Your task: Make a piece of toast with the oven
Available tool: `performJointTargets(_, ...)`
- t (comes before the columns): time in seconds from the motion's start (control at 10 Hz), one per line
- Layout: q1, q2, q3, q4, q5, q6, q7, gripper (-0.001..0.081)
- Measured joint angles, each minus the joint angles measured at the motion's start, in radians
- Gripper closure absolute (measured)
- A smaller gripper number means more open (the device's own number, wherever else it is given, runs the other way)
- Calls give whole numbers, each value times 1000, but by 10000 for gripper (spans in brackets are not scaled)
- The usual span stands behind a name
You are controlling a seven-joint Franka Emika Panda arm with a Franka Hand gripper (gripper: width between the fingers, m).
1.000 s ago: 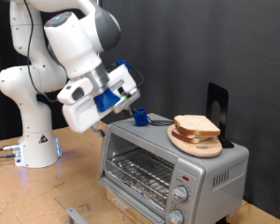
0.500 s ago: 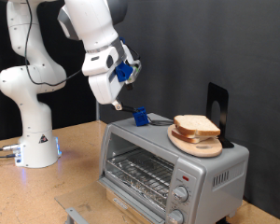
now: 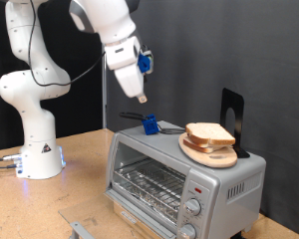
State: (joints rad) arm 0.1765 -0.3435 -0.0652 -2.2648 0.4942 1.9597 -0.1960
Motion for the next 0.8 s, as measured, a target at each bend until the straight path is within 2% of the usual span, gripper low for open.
performJointTargets(0.2, 2, -62, 50, -6, -73, 15, 19, 6)
performJointTargets(0.4, 1, -124, 102, -14, -133, 15, 115, 6)
performJointTargets(0.7, 0, -219, 161, -30, -168, 8, 250, 6)
performJointTargets(0.8, 0, -241, 167, -32, -169, -22, 281, 6)
